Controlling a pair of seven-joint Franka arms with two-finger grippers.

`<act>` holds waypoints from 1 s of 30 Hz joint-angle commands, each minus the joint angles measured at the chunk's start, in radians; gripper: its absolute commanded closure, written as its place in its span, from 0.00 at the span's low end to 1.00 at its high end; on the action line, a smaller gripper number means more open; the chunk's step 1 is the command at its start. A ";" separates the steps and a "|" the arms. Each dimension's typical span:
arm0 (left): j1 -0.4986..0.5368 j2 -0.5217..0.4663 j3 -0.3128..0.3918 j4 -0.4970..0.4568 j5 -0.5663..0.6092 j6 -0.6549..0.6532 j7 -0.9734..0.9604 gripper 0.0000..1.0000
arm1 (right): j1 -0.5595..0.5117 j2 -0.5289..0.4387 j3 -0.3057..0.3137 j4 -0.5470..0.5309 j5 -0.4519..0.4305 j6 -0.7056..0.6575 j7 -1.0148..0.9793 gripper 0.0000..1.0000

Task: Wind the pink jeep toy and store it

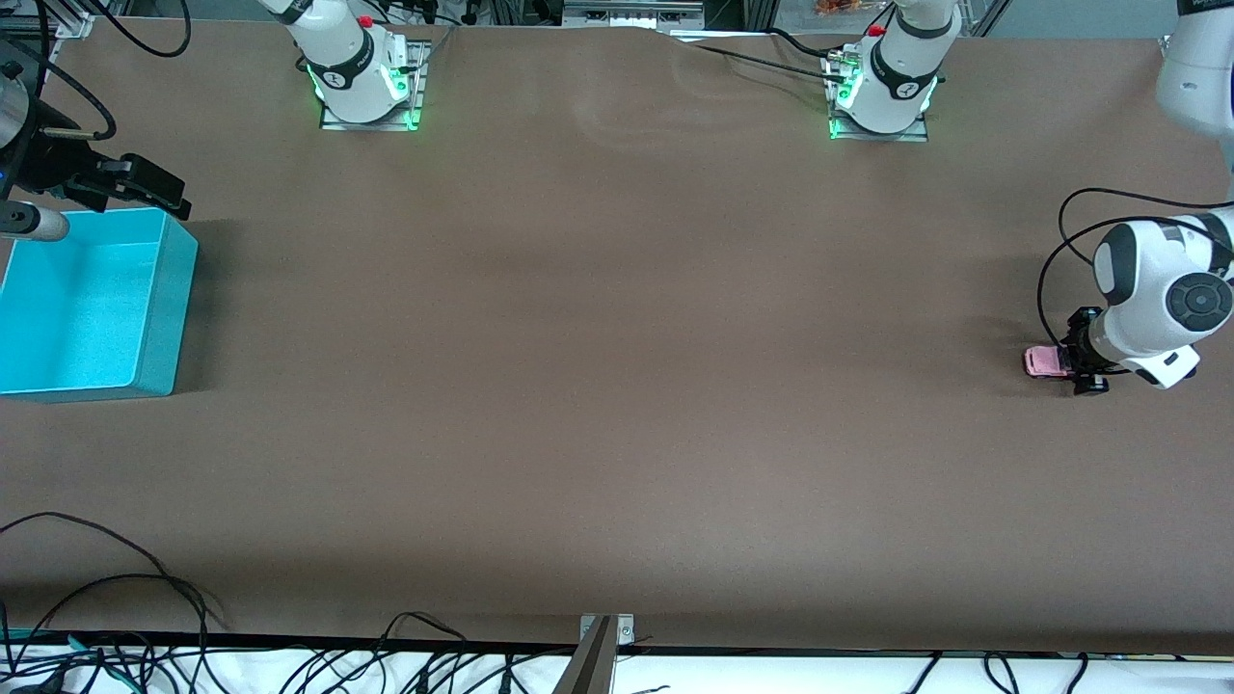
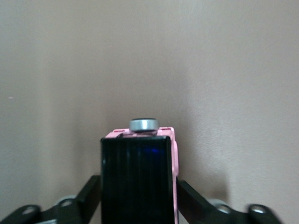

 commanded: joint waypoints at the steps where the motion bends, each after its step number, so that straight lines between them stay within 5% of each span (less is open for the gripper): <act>1: 0.013 -0.022 -0.004 0.018 0.035 -0.035 0.026 0.00 | -0.006 -0.003 -0.010 0.018 0.008 -0.012 0.004 0.00; 19: -0.055 -0.301 -0.004 0.011 -0.070 -0.357 0.041 0.00 | -0.006 -0.003 -0.008 0.018 0.011 -0.009 0.006 0.00; 30: -0.220 -0.456 0.061 0.052 -0.225 -0.540 0.383 0.00 | -0.006 -0.002 -0.008 0.018 0.006 -0.012 0.004 0.00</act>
